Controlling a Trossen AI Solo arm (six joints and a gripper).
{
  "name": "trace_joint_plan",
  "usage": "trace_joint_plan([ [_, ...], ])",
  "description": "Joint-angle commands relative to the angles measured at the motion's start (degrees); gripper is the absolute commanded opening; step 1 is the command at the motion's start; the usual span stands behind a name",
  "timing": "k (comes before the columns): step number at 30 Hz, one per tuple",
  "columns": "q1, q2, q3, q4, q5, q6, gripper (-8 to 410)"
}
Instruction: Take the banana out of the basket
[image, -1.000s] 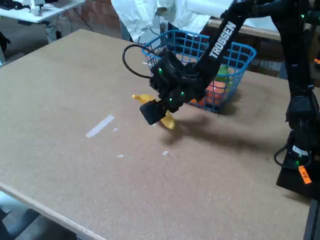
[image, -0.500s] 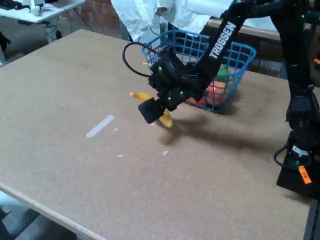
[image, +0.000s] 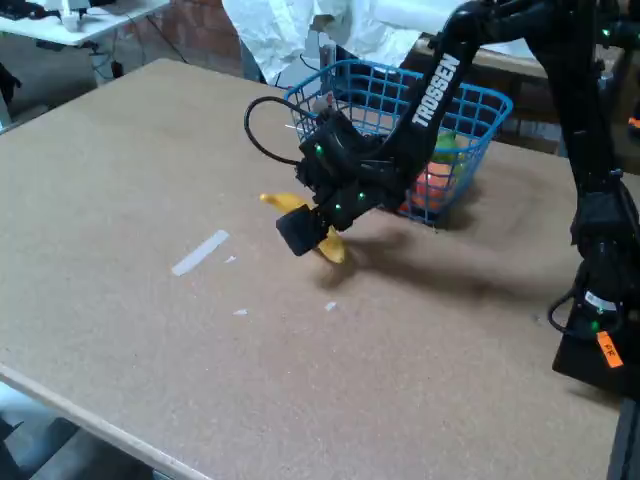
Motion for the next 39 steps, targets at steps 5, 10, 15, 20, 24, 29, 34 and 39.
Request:
trace_joint_plan([
  [5, 0.02, 0.02, 0.00, 0.22, 0.26, 1.25, 107],
  [10, 0.02, 0.02, 0.00, 0.35, 0.35, 1.25, 138],
  [15, 0.02, 0.02, 0.00, 0.20, 0.37, 1.22, 158],
  [20, 0.02, 0.02, 0.00, 0.15, 0.37, 1.25, 180],
  [24, 0.02, 0.02, 0.00, 0.13, 0.44, 1.22, 198],
  [29, 0.02, 0.02, 0.00, 0.13, 0.87, 1.22, 217],
  [34, 0.02, 0.02, 0.00, 0.09, 0.96, 1.20, 238],
  [39, 0.02, 0.02, 0.00, 0.13, 1.05, 1.07, 252],
])
